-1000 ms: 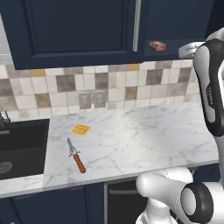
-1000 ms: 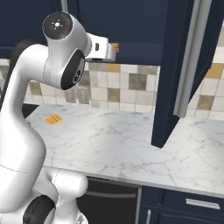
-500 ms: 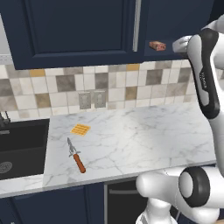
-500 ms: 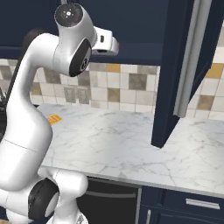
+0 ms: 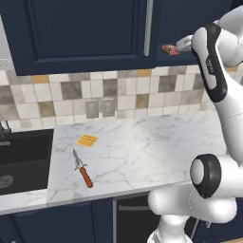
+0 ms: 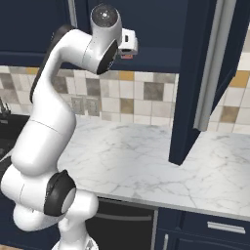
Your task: Open the cabinet. Pick the bar soap and place it next to the sink. Then close the cabinet.
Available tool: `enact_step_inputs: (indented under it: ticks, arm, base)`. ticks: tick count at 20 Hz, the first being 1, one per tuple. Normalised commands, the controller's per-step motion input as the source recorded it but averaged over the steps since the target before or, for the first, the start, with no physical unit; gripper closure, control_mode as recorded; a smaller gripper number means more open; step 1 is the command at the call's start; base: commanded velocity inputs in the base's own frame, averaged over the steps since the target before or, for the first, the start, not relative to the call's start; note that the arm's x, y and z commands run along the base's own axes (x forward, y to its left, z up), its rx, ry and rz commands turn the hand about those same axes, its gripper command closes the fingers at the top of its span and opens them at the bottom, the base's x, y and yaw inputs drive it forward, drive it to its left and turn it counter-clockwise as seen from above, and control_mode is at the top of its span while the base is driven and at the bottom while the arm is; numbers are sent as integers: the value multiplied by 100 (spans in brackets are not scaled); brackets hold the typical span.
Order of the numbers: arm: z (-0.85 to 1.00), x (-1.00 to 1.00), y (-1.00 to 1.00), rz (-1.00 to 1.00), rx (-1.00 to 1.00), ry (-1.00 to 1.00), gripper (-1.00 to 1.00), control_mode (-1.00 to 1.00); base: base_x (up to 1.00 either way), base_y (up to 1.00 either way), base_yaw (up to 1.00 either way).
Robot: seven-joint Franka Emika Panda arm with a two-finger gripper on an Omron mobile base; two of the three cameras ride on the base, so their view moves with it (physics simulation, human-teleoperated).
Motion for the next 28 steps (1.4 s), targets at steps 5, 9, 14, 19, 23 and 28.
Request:
enact_step_inputs:
  ticks: [5,9,14,19,23,28]
  arm:
    - [0,70,-18,3,0,4,-100,-100]
    - [0,47,-22,0,0,7,-100,-100]
    - [0,24,0,0,0,6,-100,-100]
    - [-15,43,0,0,0,7,-100,-100]
    - [-21,50,2,0,0,7,-100,-100]
    - [-3,45,0,0,0,2,-100,-100]
  base:
    - [0,0,0]
    - [0,0,0]
    - [0,0,0]
    - [0,0,0]
    - [0,0,0]
    - [0,0,0]
